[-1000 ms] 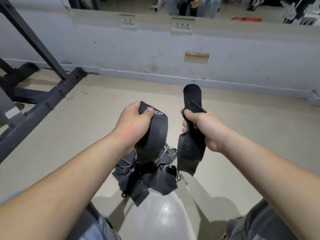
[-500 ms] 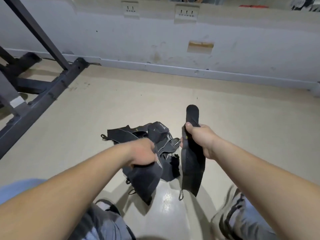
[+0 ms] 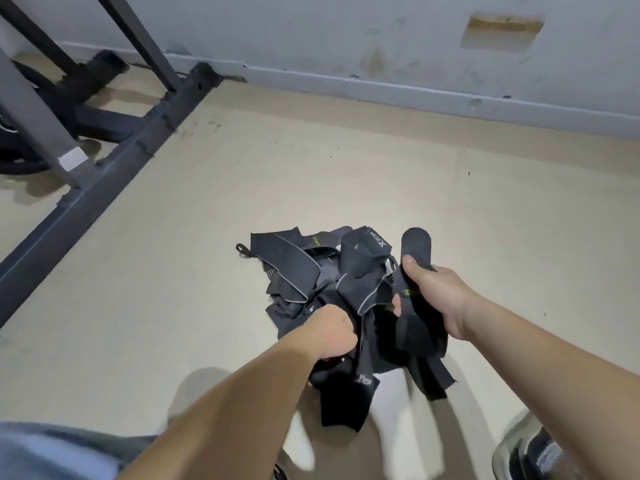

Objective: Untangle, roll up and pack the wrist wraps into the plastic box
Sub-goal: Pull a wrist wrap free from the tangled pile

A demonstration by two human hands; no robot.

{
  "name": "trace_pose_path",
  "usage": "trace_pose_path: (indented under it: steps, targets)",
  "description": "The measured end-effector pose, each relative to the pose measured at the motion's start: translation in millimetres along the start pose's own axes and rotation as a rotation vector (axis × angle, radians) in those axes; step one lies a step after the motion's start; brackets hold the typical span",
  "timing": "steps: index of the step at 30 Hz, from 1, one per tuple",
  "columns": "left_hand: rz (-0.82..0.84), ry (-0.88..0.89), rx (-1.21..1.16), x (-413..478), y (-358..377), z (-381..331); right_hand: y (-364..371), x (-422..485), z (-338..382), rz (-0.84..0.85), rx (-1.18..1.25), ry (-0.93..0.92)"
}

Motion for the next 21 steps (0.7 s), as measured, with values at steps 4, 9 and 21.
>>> trace_pose_path:
  steps: [4, 9, 21]
  targets:
    - [-0.413, -0.092, -0.168, 38, -81, 34, 22, 31, 21, 0.061, -0.022, -0.004]
    - [-0.420, -0.305, -0.606, 74, -72, 92, 36, 56, 36, 0.125, -0.076, -0.028]
    - [-0.680, -0.180, -0.959, 52, -102, 62, 21, 20, 38, 0.089, -0.092, -0.054]
Point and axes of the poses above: each hand's wrist, its own x-axis towards the middle knuckle, its own y-axis out of the palm, z = x × y, the point moved 9 cm from there along x, towards the middle knuckle, and after that the axes turned 6 degrees about y, right-handed, at the moved point
